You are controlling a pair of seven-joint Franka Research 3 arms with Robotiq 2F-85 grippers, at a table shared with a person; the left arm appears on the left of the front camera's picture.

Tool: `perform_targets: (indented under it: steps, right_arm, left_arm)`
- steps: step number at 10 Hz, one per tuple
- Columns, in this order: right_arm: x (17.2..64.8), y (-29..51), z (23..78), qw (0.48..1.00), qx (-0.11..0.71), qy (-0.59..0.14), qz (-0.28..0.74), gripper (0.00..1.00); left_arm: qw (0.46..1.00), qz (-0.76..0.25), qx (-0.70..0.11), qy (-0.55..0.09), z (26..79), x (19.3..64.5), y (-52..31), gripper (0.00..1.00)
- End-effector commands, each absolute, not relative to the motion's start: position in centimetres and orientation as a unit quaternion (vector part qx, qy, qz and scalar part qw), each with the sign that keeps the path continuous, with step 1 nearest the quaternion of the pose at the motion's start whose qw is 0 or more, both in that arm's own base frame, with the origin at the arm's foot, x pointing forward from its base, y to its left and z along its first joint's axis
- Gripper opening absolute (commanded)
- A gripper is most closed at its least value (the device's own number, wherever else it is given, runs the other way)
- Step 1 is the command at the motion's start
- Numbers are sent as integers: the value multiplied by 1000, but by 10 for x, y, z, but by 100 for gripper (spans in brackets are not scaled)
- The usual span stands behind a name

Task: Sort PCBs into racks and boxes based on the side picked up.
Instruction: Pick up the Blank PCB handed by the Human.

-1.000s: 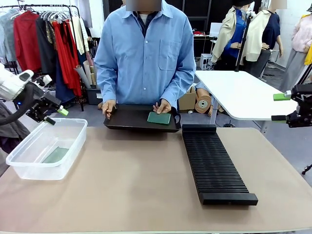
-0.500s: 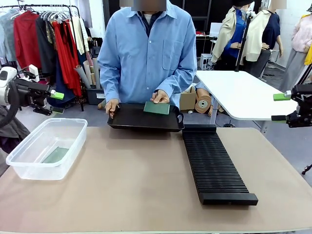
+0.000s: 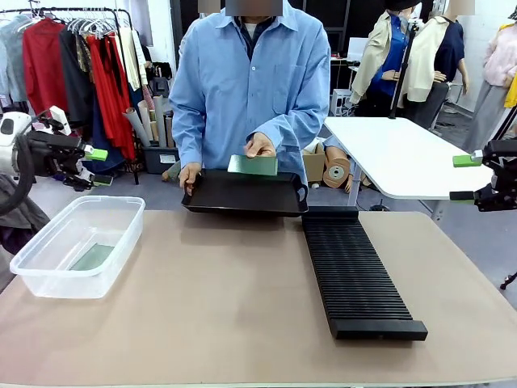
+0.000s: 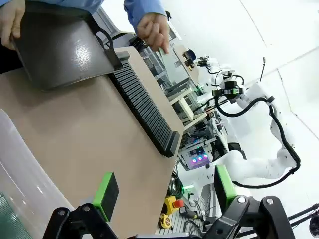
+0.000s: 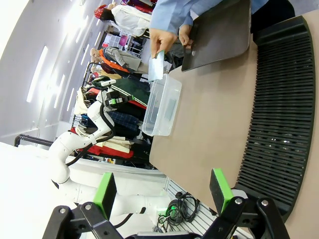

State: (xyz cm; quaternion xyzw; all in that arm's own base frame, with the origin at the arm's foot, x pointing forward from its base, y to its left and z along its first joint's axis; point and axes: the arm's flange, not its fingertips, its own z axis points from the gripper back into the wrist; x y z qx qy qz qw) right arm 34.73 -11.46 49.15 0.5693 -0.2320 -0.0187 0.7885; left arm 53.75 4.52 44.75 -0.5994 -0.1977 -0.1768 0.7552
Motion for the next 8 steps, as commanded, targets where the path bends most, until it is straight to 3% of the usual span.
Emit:
perform_targets:
  steps: [1, 8]
  right_arm:
    - [347, -115, 494, 784, 574, -235, -16, 100]
    - [347, -115, 494, 784, 574, -235, -16, 100]
  left_arm:
    - [757, -174, -597, -200, 447, 538, 47, 100]
    - [758, -169, -597, -200, 446, 535, 45, 100]
